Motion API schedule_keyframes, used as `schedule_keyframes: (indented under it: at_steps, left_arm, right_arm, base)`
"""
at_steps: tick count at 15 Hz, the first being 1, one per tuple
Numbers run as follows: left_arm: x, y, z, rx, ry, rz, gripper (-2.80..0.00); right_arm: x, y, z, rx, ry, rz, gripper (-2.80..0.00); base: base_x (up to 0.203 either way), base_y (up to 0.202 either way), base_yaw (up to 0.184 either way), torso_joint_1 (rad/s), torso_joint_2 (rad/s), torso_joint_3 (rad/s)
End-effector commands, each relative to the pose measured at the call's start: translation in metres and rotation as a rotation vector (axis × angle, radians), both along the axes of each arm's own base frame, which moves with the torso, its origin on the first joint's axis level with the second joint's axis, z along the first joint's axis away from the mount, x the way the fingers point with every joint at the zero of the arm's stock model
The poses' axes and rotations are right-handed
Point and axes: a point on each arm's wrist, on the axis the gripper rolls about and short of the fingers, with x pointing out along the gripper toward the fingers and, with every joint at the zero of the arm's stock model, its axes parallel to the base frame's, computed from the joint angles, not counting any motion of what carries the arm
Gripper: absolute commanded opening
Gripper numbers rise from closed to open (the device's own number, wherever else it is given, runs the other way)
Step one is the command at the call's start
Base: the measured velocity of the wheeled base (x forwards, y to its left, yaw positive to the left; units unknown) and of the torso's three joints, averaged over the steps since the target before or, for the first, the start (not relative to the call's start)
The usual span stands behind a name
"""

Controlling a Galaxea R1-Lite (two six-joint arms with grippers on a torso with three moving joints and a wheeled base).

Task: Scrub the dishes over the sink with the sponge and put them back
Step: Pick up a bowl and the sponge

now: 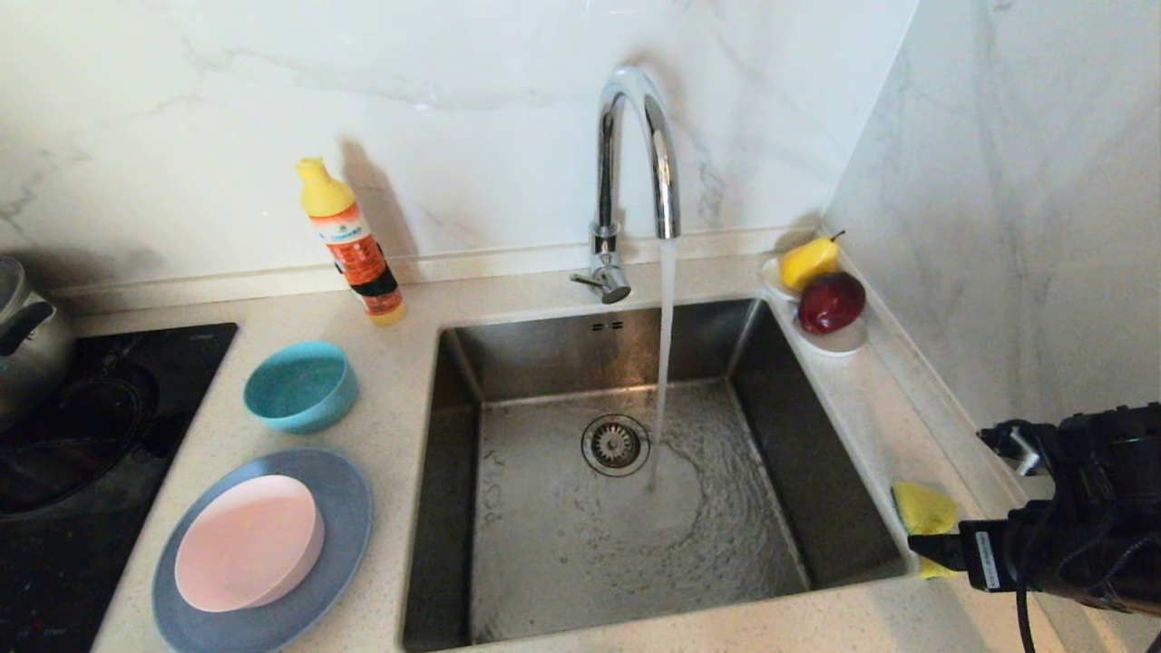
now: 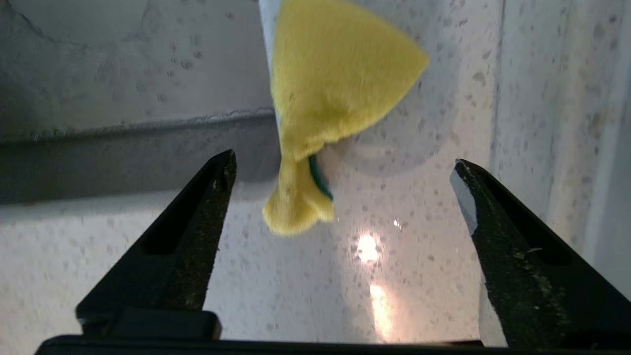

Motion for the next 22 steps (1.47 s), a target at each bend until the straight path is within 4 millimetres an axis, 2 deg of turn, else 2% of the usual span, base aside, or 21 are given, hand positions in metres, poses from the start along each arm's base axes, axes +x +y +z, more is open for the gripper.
schedule_keyframes:
  at_steps: [1,5,12,22]
  left_arm:
    - [0.000,0.000,0.000,0.001,0.002,0.000,-2.80]
    - [0.000,0.000,0.000,0.001,0.002,0.000,-2.80]
    - [0.000,0.000,0.000,0.001,0.002,0.000,-2.80]
    - [0.000,0.000,0.000,0.001,0.002,0.000,-2.80]
  right_arm:
    - [0.009,0.001,-0.002,0.012,0.006,-0.017,0.00]
    - [0.020,-0.003,-0.007,0.004,0.025,-0.052,0.00]
    - [0.035,-0.009,0.001,0.036,-0.006,-0.111,0.00]
    - [0.031,-0.009,-0.006,0.041,0.026,-0.117,0.00]
  base:
    - [0.000,0.000,0.000,0.000,0.00,0.000]
    - [0.000,0.000,0.000,0.000,0.00,0.000]
    - [0.000,0.000,0.000,0.000,0.00,0.000]
    - [0.000,0.000,0.000,0.000,0.00,0.000]
